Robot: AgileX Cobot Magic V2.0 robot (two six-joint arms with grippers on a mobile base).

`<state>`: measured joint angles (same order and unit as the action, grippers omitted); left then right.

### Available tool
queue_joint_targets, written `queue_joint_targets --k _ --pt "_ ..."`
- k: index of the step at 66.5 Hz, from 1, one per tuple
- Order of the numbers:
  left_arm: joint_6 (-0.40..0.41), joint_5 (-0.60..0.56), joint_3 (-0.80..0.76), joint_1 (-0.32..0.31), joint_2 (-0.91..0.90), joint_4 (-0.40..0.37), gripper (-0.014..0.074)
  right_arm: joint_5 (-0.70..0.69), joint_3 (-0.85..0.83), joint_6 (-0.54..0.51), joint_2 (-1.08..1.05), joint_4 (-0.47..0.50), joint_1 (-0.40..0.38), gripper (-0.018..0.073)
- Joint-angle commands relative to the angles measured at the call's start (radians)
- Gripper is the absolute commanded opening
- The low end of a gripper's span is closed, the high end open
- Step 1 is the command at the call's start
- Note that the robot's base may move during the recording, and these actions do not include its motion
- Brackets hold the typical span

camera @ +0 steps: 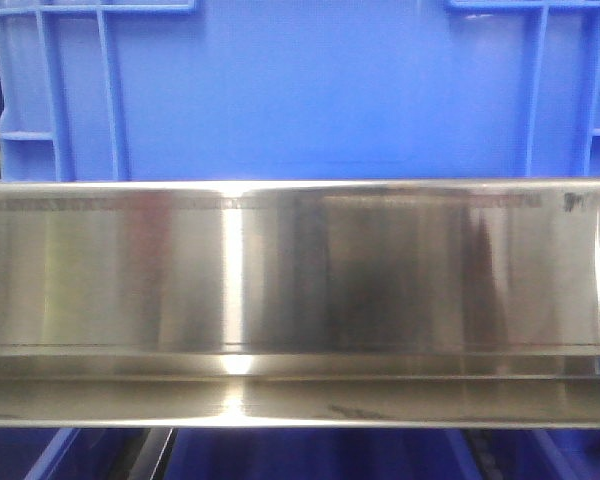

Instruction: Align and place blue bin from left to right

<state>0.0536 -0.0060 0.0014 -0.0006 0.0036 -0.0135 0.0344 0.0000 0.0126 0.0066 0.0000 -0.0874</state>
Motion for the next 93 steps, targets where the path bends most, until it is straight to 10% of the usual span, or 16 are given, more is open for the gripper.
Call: queue_joint_targets --k 1,25,42,53,77,93 --pt "-0.001 -0.049 -0.001 -0.005 -0.004 -0.007 -0.0111 -0.105 0.0 -0.003 -0.007 0.011 0.002 -0.0069" --pt "-0.001 0.235 -0.341 -0.005 0.017 0.091 -0.0031 0.23 -0.372 -0.003 -0.001 0.065 0.002 -0.0038" --pt "-0.081 0.384 -0.647 -0.005 0.229 0.078 0.0368 0.344 -0.632 -0.003 0.158 0.067 0.002 0.0447" --pt "-0.081 0.403 -0.755 -0.009 0.397 0.061 0.0504 0.342 -0.698 -0.013 0.283 0.067 0.002 0.0552" --pt "-0.081 0.52 -0.984 -0.401 0.697 0.048 0.0591 0.423 -0.935 -0.204 0.576 0.237 0.072 0.0549" --pt "-0.071 0.687 -1.282 -0.466 0.995 0.014 0.059 0.633 -1.192 -0.206 0.854 0.243 0.174 0.0549"
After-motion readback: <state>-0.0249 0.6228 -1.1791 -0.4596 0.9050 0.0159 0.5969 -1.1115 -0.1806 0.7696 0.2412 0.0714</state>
